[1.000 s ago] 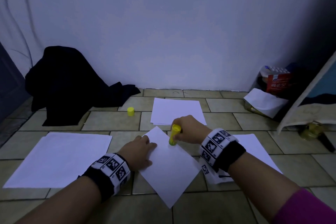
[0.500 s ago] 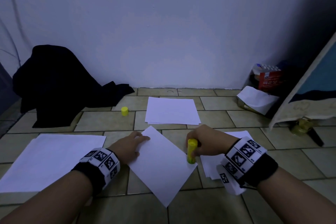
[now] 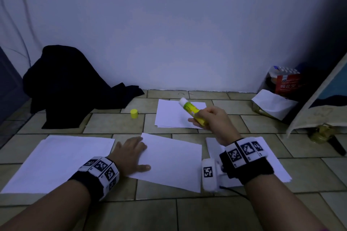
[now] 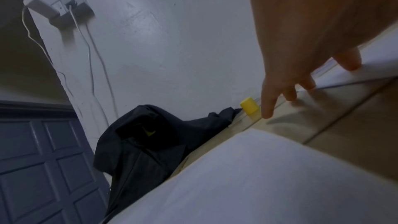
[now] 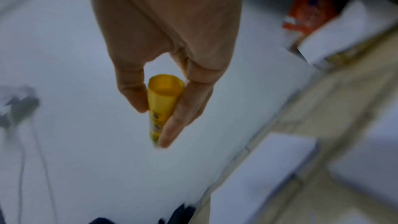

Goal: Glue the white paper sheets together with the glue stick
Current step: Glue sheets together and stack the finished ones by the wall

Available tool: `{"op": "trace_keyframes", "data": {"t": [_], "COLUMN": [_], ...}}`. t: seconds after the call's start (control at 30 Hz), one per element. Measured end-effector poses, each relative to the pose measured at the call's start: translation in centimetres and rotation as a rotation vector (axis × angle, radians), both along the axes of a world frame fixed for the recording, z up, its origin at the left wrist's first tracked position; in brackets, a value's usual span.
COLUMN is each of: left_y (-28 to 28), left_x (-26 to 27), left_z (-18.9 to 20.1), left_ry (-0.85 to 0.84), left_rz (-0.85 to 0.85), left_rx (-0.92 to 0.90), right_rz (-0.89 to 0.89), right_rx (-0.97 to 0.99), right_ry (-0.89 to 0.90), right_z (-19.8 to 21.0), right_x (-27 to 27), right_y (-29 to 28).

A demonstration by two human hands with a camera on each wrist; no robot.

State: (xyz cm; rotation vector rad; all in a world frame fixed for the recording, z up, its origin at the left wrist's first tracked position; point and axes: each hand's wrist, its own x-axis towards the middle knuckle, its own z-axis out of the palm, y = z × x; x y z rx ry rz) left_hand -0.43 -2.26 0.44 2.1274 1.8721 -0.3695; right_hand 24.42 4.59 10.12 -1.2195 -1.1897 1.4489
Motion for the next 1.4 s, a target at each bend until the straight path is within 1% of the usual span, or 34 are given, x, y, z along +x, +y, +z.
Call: {"op": "trace_keyframes", "data": {"t": [0.07, 0.1, 0.13, 0.17, 0.23, 0.33, 0.4, 0.5, 0.57, 0.7, 0.8, 0.87, 1.03, 1.17, 1.27, 1.33, 1.4], "left_y": [-0.2, -0.3, -0.5, -0.5, -0.5, -0.4, -0.4, -0.4, -0.3, 0.0, -0.1, 0.0, 0.0, 0.0, -0.1, -0.1, -0.1], "left_x": [-0.4, -0.6, -0.8, -0.9, -0.9, -0.9, -1.7, -1.2, -1.5, -1.8, -1.5, -1.5, -1.5, -1.5, -1.6, -1.7, -1.8], "left_z": [-0.2, -0.5, -0.7, -1.0, -1.5, -1.8, -2.0, -2.1, -2.4, -2.8, -2.3, -2.4, -2.4, -2.3, -2.4, -2.5, -2.6], "left_ry": [-0.034, -0.041, -0.038, -0.032, -0.038, -0.101, -0.116, -0.141, -0.151, -0.193, -0.197, -0.194, -0.187, -0.177, -0.165, -0.160, -0.159], "left_rz": [0.014, 0.018, 0.025, 0.034, 0.049, 0.042, 0.055, 0.045, 0.040, 0.066, 0.114, 0.112, 0.101, 0.092, 0.080, 0.070, 0.065], "left_rx": [-0.053, -0.074, -0.093, -0.108, -0.122, -0.128, -0.123, -0.092, -0.102, -0.109, -0.124, -0.121, -0.105, -0.110, -0.109, -0.113, -0.112], "right_rz": [0.039, 0.073, 0.121, 0.177, 0.267, 0.301, 0.300, 0.306, 0.334, 0.394, 0.419, 0.433, 0.441, 0.384, 0.367, 0.417, 0.523], "right_rx": [-0.202, -0.292, -0.348, -0.363, -0.322, -0.232, -0.129, 0.094, 0.191, 0.291, 0.375, 0.408, 0.368, 0.320, 0.294, 0.268, 0.235], "right_ry": [0.286, 0.373, 0.385, 0.313, 0.113, -0.096, -0.310, -0.643, -0.768, -0.861, -0.926, -0.968, -0.997, -0.961, -0.864, -0.842, -0.920], "right_z": [-1.2, -1.8, -2.5, -3.2, -4.2, -5.0, -5.5, -5.7, -5.9, -7.0, -7.3, -7.4, -8.1, -7.7, -6.3, -5.0, -3.6], "right_x": [-1.3, -1.9, -2.5, -3.2, -4.9, -7.9, -10.5, -12.5, -13.9, -16.6, -17.6, -17.8, -17.6, -16.7, -14.9, -12.8, -10.1], "right_y": [0.5, 0.8, 1.2, 1.5, 2.2, 3.2, 4.4, 5.1, 5.5, 6.0, 6.2, 6.4, 6.7, 6.5, 5.9, 5.3, 4.6]}}
